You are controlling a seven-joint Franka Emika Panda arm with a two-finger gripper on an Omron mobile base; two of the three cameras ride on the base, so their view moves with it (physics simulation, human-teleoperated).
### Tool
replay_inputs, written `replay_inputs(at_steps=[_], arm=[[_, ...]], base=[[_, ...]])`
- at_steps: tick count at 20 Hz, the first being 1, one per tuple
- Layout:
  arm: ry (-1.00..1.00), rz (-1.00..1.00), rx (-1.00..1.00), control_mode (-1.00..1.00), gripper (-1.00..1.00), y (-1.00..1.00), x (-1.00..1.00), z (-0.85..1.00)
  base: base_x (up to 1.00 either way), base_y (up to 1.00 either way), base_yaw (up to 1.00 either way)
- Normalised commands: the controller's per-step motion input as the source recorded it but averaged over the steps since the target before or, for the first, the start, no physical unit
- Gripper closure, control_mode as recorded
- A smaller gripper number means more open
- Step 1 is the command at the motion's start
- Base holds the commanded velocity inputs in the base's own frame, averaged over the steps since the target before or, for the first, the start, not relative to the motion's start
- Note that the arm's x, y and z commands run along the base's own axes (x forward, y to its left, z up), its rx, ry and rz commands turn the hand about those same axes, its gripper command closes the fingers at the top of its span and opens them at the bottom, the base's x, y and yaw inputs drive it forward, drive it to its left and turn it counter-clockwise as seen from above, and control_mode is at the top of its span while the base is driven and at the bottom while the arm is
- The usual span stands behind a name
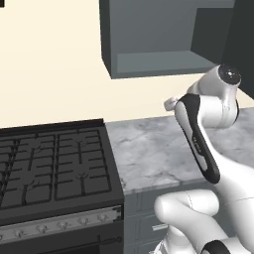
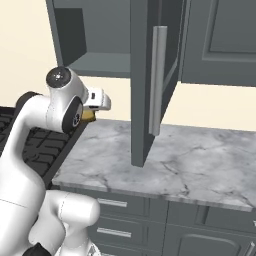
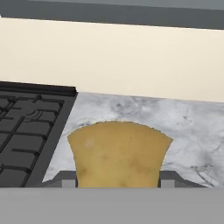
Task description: Pick up the sponge and bar soap from the sink, and place them back in the cabinet, and close the cabinet door.
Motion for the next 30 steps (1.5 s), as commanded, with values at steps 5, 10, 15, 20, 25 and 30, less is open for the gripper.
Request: replay_inputs(at_steps=[5,10,15,20,25,30], arm=[[-0.11,0.0,0.0,-1.0,1.0,0.0,0.0,0.38],[-0.16,0.0,0.0,-1.0,1.0,-0.03,0.0,0.4],[-0.15,0.0,0.0,-1.0,1.0,-0.05,0.0,0.3],[-0.09,0.0,0.0,-1.0,1.0,-0.16,0.07,0.24],[-0.07,0.0,0.0,-1.0,1.0,-0.1,0.09,0.25],[-0.01,0.0,0.0,-1.0,1.0,0.0,0.04,0.33]], base=[[0.0,0.0,0.0],[0.0,0.0,0.0],[0.0,0.0,0.0],[0.0,0.0,0.0],[0.0,0.0,0.0],[0.0,0.0,0.0]])
